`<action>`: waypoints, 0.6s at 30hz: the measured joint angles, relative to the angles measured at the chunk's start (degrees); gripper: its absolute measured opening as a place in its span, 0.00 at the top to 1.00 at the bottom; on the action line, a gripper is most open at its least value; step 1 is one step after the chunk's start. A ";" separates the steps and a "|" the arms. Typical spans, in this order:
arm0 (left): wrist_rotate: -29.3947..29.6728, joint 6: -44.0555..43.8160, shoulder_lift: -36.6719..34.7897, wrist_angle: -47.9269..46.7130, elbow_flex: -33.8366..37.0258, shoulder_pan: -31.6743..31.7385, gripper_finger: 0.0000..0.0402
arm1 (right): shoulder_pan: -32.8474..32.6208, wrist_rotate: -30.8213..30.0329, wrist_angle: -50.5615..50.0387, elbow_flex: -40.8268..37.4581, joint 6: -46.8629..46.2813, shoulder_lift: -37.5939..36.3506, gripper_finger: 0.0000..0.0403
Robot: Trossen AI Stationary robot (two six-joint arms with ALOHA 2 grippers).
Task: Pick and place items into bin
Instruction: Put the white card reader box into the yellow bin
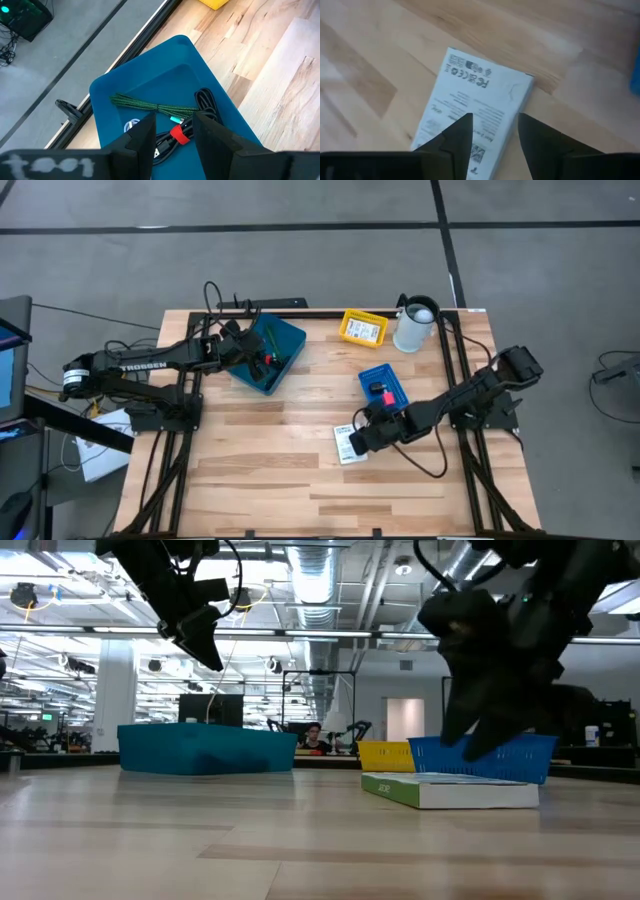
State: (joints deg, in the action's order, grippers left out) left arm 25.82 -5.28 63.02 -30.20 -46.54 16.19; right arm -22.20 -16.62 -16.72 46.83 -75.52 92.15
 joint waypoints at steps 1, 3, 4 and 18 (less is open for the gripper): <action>-0.01 0.00 0.00 0.00 0.00 0.00 0.70 | 0.20 0.01 0.01 0.00 0.00 0.35 0.62; 0.00 0.00 -0.01 0.11 0.00 0.02 0.70 | 0.34 -0.05 0.05 0.00 0.00 0.90 0.62; 0.00 0.00 0.01 0.09 0.00 0.02 0.70 | 0.61 -0.06 -0.17 0.00 0.02 0.97 0.62; 0.00 0.00 -0.01 0.11 0.00 0.02 0.70 | 3.36 -0.20 -1.19 0.00 2.11 0.97 0.61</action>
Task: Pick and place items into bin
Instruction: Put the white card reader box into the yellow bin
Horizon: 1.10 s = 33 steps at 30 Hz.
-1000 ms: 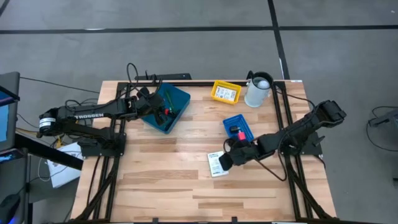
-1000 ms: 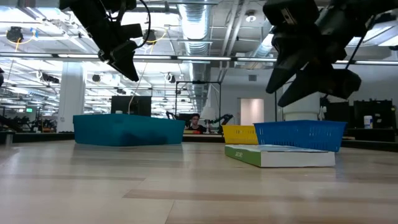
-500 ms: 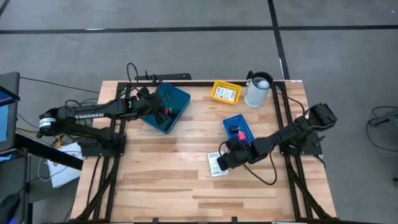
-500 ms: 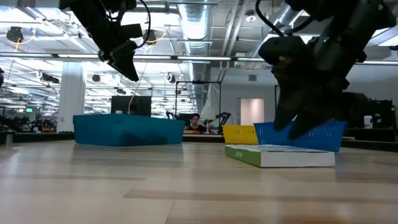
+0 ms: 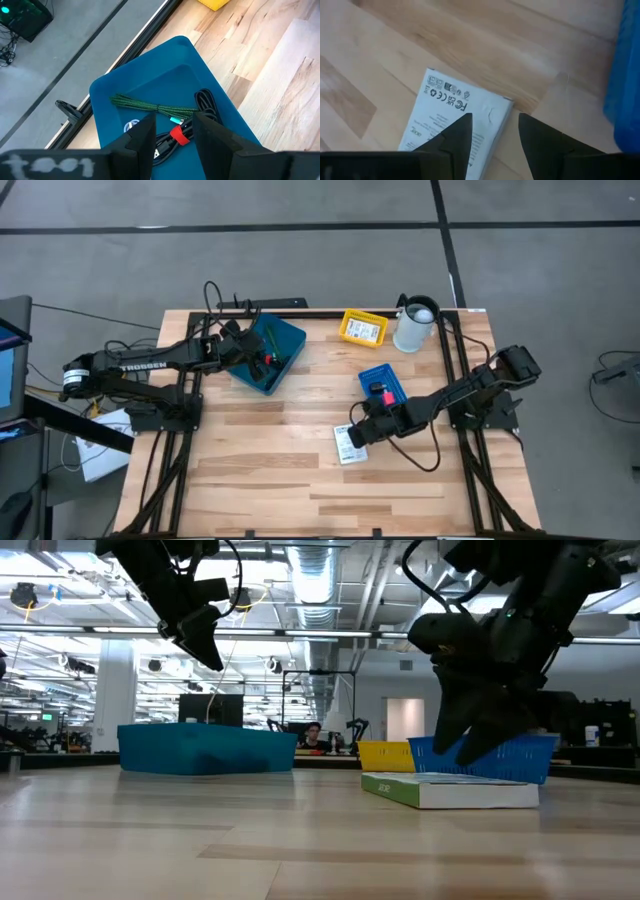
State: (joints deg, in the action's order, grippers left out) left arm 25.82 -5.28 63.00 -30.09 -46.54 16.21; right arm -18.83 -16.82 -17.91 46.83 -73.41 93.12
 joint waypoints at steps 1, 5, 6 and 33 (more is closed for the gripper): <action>0.00 0.00 0.00 0.00 0.01 -0.02 0.70 | 0.15 0.01 -0.14 0.00 0.17 0.00 0.61; -0.01 0.00 0.01 0.00 0.02 -0.01 0.70 | 0.31 0.09 -1.48 0.00 0.34 0.00 0.62; 0.00 0.00 0.00 0.00 0.00 0.00 0.70 | 0.31 0.08 -1.80 0.00 0.33 0.22 0.62; -0.04 0.00 0.00 -0.01 0.00 0.00 0.70 | 2.57 7.24 4.20 0.44 1.33 8.46 0.82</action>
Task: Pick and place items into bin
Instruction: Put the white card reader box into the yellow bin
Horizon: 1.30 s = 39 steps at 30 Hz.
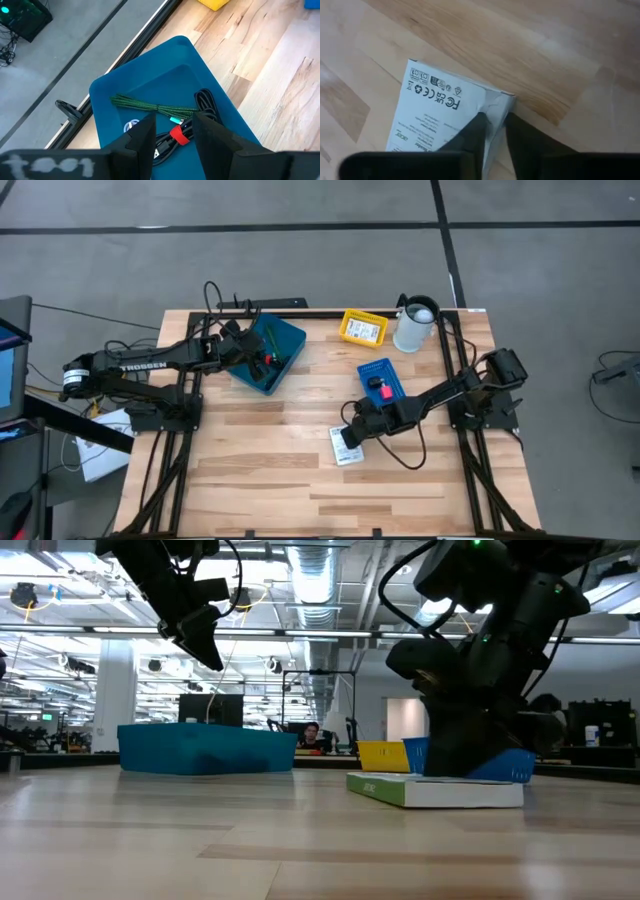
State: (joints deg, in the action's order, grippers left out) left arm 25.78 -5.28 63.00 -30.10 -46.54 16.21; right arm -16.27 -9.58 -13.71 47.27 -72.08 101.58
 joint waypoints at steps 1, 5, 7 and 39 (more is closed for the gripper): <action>0.00 0.00 0.01 -0.01 0.00 -0.01 0.70 | -0.01 0.27 0.08 0.00 -0.01 0.00 0.85; 0.00 0.00 0.00 0.00 0.02 0.00 0.70 | -0.03 0.70 0.08 0.00 0.34 0.00 0.97; 0.00 0.00 0.00 -0.01 0.00 -0.02 0.70 | -0.24 0.82 0.08 0.00 0.10 0.00 0.97; 0.02 0.00 0.00 0.01 0.01 -0.01 0.70 | 1.22 -22.22 -53.28 43.47 19.85 0.95 1.00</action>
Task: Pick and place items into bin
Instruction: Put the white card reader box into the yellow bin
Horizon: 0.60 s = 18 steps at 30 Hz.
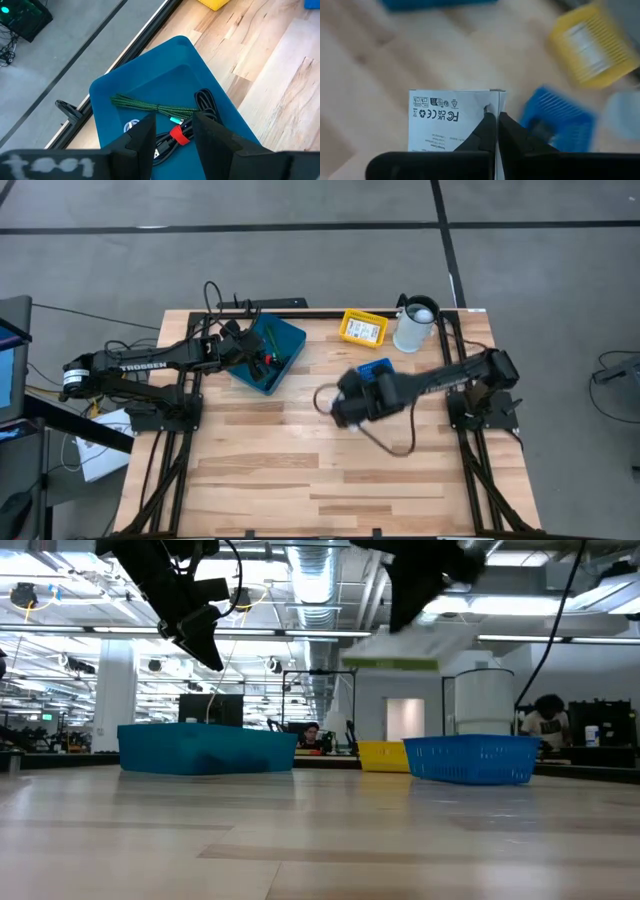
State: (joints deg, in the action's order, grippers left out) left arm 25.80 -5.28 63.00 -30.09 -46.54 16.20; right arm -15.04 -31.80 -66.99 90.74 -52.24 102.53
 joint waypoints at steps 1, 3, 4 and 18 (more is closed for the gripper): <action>0.00 0.00 0.02 0.00 -0.01 -0.01 0.70 | 1.17 -1.16 -2.40 2.28 1.47 -0.01 1.00; 0.00 0.00 0.02 0.00 0.00 -0.01 0.70 | 3.76 -3.48 -6.30 6.56 4.75 -0.02 1.00; 0.00 0.00 0.02 0.00 0.00 0.00 0.70 | 5.09 -4.93 -8.21 8.60 6.80 -0.06 1.00; 0.02 0.00 0.00 0.00 -0.01 -0.01 0.70 | 27.17 -15.10 -4.44 12.91 43.37 -0.08 1.00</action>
State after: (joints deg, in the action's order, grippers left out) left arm 25.82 -5.28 63.00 -30.09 -46.54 16.19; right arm 12.13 -46.90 -71.43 103.65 -8.87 102.45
